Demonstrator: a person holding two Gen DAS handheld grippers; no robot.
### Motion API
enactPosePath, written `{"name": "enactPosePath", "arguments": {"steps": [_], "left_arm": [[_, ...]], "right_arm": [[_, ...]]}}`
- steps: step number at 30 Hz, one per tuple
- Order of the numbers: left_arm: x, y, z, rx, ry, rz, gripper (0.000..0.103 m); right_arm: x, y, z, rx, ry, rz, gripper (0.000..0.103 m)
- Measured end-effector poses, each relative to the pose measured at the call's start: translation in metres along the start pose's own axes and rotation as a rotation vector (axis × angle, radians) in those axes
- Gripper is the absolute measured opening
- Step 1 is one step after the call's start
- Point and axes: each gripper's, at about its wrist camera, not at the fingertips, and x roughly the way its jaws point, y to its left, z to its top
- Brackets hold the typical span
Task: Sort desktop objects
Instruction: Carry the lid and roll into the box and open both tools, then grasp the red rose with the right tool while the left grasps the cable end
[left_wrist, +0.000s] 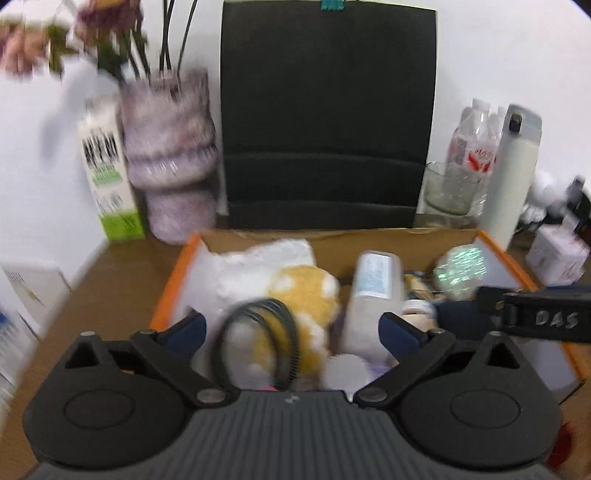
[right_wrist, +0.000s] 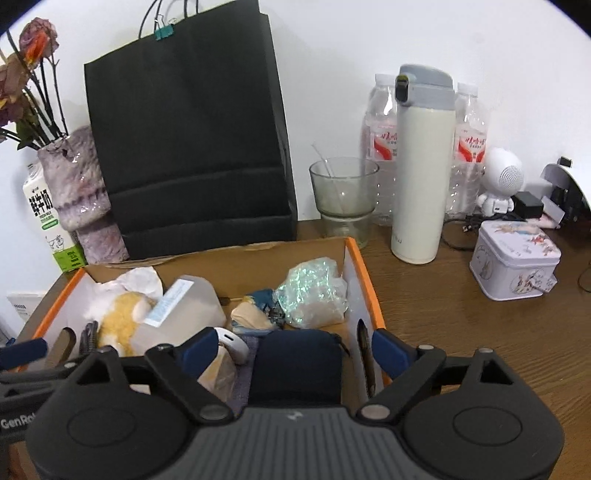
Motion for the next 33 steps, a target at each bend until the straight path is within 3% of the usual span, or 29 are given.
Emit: {"name": "enactPosePath", "arguments": {"steps": [2,4,8,11,14,18,20,22,25,28,33], "left_arm": [[-0.01,0.005,0.005,0.05,-0.022,0.085,0.103],[-0.031,0.019,0.011,0.002,-0.058,0.113,0.103],[-0.083,0.04,0.003,-0.12,-0.091,-0.002,0.103],[-0.12,0.038,-0.018,-0.116,-0.086,-0.089,0.103],[-0.159,0.029,-0.066,-0.114,-0.109,-0.085,0.103],[-0.202,0.03,-0.16,-0.166,-0.126,-0.192,0.103],[-0.215,0.031,-0.203,-0.18,-0.099,-0.187,0.103],[-0.223,0.029,-0.231,-0.167,-0.073,-0.171,0.103],[-0.235,0.025,-0.252,-0.144,-0.075,-0.162,0.103],[-0.243,0.021,-0.253,-0.131,-0.14,-0.11,0.103],[-0.233,0.015,-0.25,-0.095,-0.11,-0.122,0.103]], "right_arm": [[-0.011,0.008,0.003,-0.032,0.018,-0.039,0.092],[-0.031,0.015,-0.001,-0.072,-0.001,-0.034,0.092],[-0.096,0.011,-0.028,-0.104,-0.067,0.009,0.099],[-0.147,0.009,-0.057,-0.182,-0.123,0.009,0.1],[-0.187,0.002,-0.109,-0.21,-0.214,0.02,0.103],[-0.222,-0.01,-0.185,-0.185,-0.196,0.043,0.103],[-0.24,-0.016,-0.221,-0.136,-0.207,0.101,0.103],[-0.252,-0.02,-0.249,-0.176,-0.213,0.167,0.103],[-0.254,-0.023,-0.268,-0.191,-0.191,0.132,0.103],[-0.244,-0.031,-0.275,-0.144,-0.149,0.125,0.103],[-0.239,-0.049,-0.276,-0.036,-0.127,0.157,0.102]]}}
